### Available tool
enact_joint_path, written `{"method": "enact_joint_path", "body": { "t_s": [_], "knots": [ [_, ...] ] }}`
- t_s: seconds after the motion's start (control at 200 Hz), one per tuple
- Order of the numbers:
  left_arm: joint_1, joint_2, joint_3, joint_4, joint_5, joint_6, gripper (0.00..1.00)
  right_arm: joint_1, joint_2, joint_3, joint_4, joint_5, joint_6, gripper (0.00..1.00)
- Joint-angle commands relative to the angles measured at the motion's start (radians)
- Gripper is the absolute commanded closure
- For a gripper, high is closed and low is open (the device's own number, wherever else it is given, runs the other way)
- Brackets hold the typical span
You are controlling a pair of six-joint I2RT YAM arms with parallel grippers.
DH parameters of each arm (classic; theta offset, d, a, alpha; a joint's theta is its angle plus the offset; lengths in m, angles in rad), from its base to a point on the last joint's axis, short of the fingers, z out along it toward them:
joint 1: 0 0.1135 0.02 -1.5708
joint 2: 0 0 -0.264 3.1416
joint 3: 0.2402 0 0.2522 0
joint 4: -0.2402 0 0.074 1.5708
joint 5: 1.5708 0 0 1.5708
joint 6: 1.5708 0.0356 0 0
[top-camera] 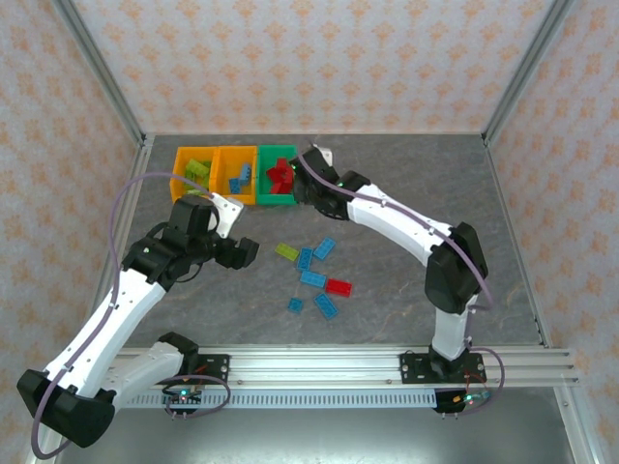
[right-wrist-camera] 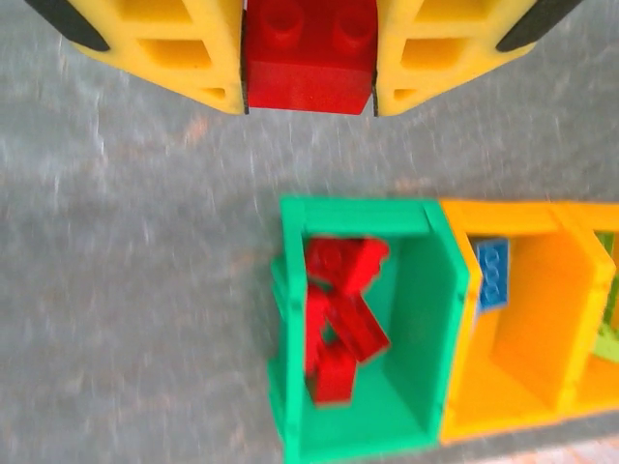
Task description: Sort the legos into containers by color
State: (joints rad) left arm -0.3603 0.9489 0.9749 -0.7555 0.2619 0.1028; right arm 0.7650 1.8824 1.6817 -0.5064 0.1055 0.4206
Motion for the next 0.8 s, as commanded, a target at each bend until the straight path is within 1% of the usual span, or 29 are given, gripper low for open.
{"method": "enact_joint_path", "body": {
  "t_s": [0.0, 0.08, 0.175, 0.235, 0.28, 0.325, 0.385, 0.415, 0.53, 0.666, 0.731, 0.796],
  "knots": [
    [-0.005, -0.013, -0.013, -0.004, -0.069, -0.011, 0.13, -0.002, 0.134, 0.11, 0.11, 0.142, -0.183, 0.71],
    [-0.005, -0.015, -0.015, -0.008, -0.084, -0.011, 0.13, -0.003, 0.26, 0.261, 0.081, 0.156, -0.266, 0.72],
    [-0.005, -0.017, -0.016, -0.007, -0.093, -0.011, 0.13, -0.006, 0.402, 0.447, 0.052, 0.172, -0.326, 0.72],
    [-0.004, -0.018, -0.016, -0.004, -0.091, -0.011, 0.13, -0.014, 0.471, 0.539, 0.058, 0.151, -0.34, 0.72],
    [-0.005, -0.017, -0.017, -0.004, -0.09, -0.011, 0.13, -0.02, 0.514, 0.591, 0.061, 0.114, -0.34, 0.69],
    [-0.005, -0.015, -0.017, -0.004, -0.09, -0.011, 0.13, -0.028, 0.549, 0.638, 0.065, 0.072, -0.337, 0.61],
    [-0.005, -0.016, -0.018, -0.004, -0.092, -0.011, 0.13, -0.033, 0.581, 0.699, 0.063, 0.008, -0.333, 0.41],
    [-0.005, -0.016, -0.019, -0.003, -0.092, -0.012, 0.13, -0.033, 0.591, 0.725, 0.052, -0.016, -0.331, 0.36],
    [-0.005, -0.011, -0.025, 0.004, -0.091, -0.015, 0.12, -0.033, 0.573, 0.777, 0.002, -0.064, -0.318, 0.32],
    [-0.004, 0.009, -0.017, 0.011, -0.079, -0.041, 0.1, -0.033, 0.462, 0.745, -0.1, -0.097, -0.307, 0.32],
    [-0.005, 0.028, 0.001, 0.014, -0.073, -0.112, 0.09, -0.033, 0.376, 0.68, -0.151, -0.128, -0.308, 0.31],
    [-0.005, 0.048, 0.021, 0.021, -0.064, -0.22, 0.09, -0.033, 0.268, 0.582, -0.187, -0.173, -0.312, 0.31]
  ]
}}
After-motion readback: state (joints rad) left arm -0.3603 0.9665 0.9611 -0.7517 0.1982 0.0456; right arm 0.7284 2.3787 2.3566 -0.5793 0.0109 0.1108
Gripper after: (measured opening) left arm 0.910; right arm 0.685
